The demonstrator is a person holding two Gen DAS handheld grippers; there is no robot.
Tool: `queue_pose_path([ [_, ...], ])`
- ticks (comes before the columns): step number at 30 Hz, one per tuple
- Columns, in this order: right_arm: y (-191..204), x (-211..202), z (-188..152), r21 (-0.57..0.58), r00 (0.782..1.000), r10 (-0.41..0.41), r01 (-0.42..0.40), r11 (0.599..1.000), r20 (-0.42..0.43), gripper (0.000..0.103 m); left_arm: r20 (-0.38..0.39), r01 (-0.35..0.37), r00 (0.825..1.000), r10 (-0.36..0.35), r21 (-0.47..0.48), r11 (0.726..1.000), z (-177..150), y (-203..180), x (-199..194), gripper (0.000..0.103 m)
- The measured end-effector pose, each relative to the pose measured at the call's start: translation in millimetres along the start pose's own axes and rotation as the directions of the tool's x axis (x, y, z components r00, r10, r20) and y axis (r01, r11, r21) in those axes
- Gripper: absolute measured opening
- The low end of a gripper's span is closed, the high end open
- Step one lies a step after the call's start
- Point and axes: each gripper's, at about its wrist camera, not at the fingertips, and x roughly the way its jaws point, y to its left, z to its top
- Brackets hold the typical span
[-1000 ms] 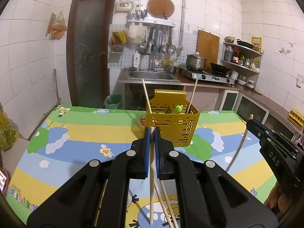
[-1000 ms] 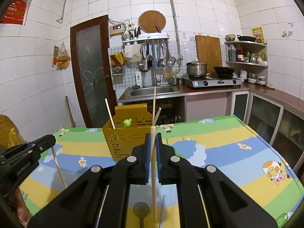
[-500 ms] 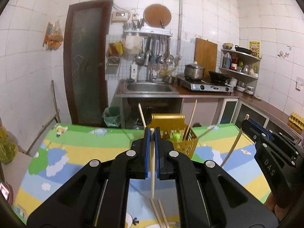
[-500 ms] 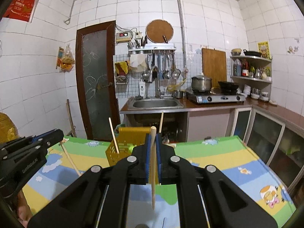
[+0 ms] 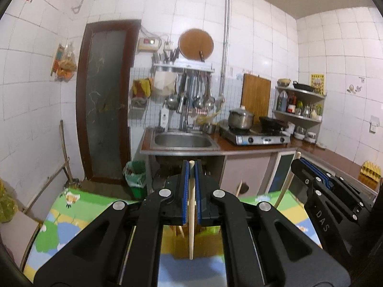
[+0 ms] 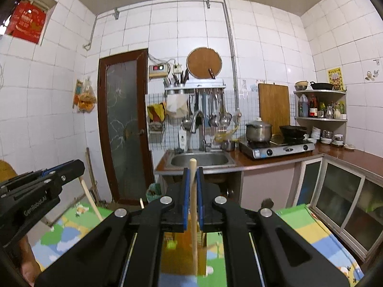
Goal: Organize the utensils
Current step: 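Lift both chopsticks and lower them into the yellow basket, then open both tools and withdraw them back over the remaining chopsticks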
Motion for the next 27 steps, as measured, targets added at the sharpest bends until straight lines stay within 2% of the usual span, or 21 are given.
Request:
queue_pose_path([
  [5, -5.1, 28.2, 22.5, 0.023, 1.0, 0.007, -0.007, 1.0, 0.028, 0.006, 0.039, -0.011, 0.999, 0.011, 0.0, 1.0, 20.3, -2.7, 24.4, 0.004],
  [9, -8.5, 54.7, 20.8, 0.038, 1.0, 0.012, -0.013, 0.999, 0.019, 0.006, 0.041, -0.038, 0.998, 0.038, 0.018, 0.999, 17.1, -7.5, 61.4, 0.004],
  [15, -14.8, 105.1, -13.8, 0.057, 0.998, 0.028, -0.025, 0.998, -0.057, 0.006, -0.001, -0.065, 0.998, 0.065, 0.01, 0.998, -13.3, -5.3, 124.0, 0.004],
  [18, -15.3, 125.1, -34.7, 0.056, 0.994, 0.035, -0.029, 0.998, -0.106, 0.006, -0.083, -0.071, 0.994, 0.071, 0.004, 0.997, -42.4, -0.4, 160.0, 0.004],
  [22, -18.2, 145.0, -63.9, 0.039, 0.982, 0.041, -0.035, 0.999, -0.182, 0.008, -0.139, -0.076, 0.987, 0.076, 0.01, 0.997, -65.6, 8.9, 174.4, 0.004],
  [23, -18.6, 147.3, -68.0, 0.03, 0.98, 0.031, -0.026, 0.999, -0.198, 0.012, -0.147, -0.07, 0.987, 0.071, 0.012, 0.997, -67.7, 10.4, 173.3, 0.012],
  [24, -19.6, 148.8, -70.0, 0.024, 0.978, 0.022, -0.018, 1.0, -0.208, 0.038, -0.155, -0.073, 0.985, 0.075, 0.017, 0.997, -69.1, 12.4, 169.4, 0.021],
  [25, -20.9, 148.3, -72.2, 0.02, 0.976, 0.009, -0.005, 1.0, -0.218, 0.072, -0.155, -0.077, 0.985, 0.079, 0.021, 0.997, -68.7, 12.9, 164.4, 0.046],
  [26, -23.1, 145.2, -72.7, 0.025, 0.976, -0.001, 0.006, 1.0, -0.218, 0.076, -0.152, -0.08, 0.985, 0.083, 0.025, 0.997, -67.7, 13.6, 157.3, 0.066],
  [27, -25.4, 139.9, -72.3, 0.024, 0.977, -0.013, 0.019, 1.0, -0.214, 0.076, -0.143, -0.081, 0.986, 0.084, 0.029, 0.996, -66.6, 14.9, 149.2, 0.071],
])
